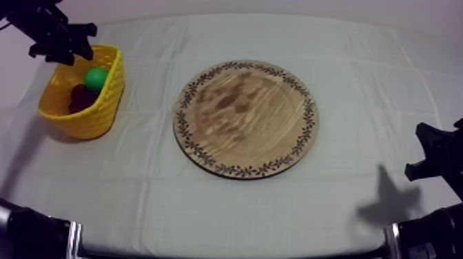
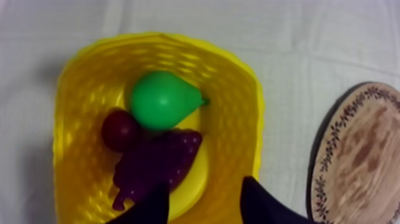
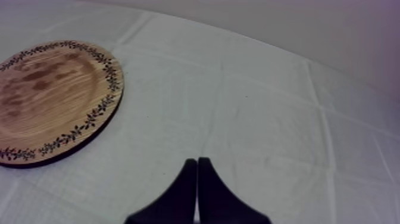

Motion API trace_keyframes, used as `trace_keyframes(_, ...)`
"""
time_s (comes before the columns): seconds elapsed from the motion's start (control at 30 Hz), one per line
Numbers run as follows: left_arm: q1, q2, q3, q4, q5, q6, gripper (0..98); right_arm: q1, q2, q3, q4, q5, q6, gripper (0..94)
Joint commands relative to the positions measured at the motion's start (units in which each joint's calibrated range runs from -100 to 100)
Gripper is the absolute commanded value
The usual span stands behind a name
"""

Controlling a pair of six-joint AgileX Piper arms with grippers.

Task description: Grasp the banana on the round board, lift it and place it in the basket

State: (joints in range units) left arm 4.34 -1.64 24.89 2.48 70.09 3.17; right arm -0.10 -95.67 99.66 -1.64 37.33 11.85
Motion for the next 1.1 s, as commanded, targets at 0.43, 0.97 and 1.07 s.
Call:
trace_keyframes(0.43,0.22,-28.78,26.14,-2.89,-21.2,-1.19,13.3,0.02,0.0,0.01,0.0,0.01,0.0,0.3)
trace_keyframes(0.97,0.7,-68.8,54.66,-11.96,-28.49,6.9,0.2,0.02,0.0,0.01,0.0,0.01,0.0,0.3)
trace_keyframes(1.07,1.13,-77.0,60.09,-13.35,-27.86,9.13,0.1,0.02,0.0,0.01,0.0,0.01,0.0,0.3)
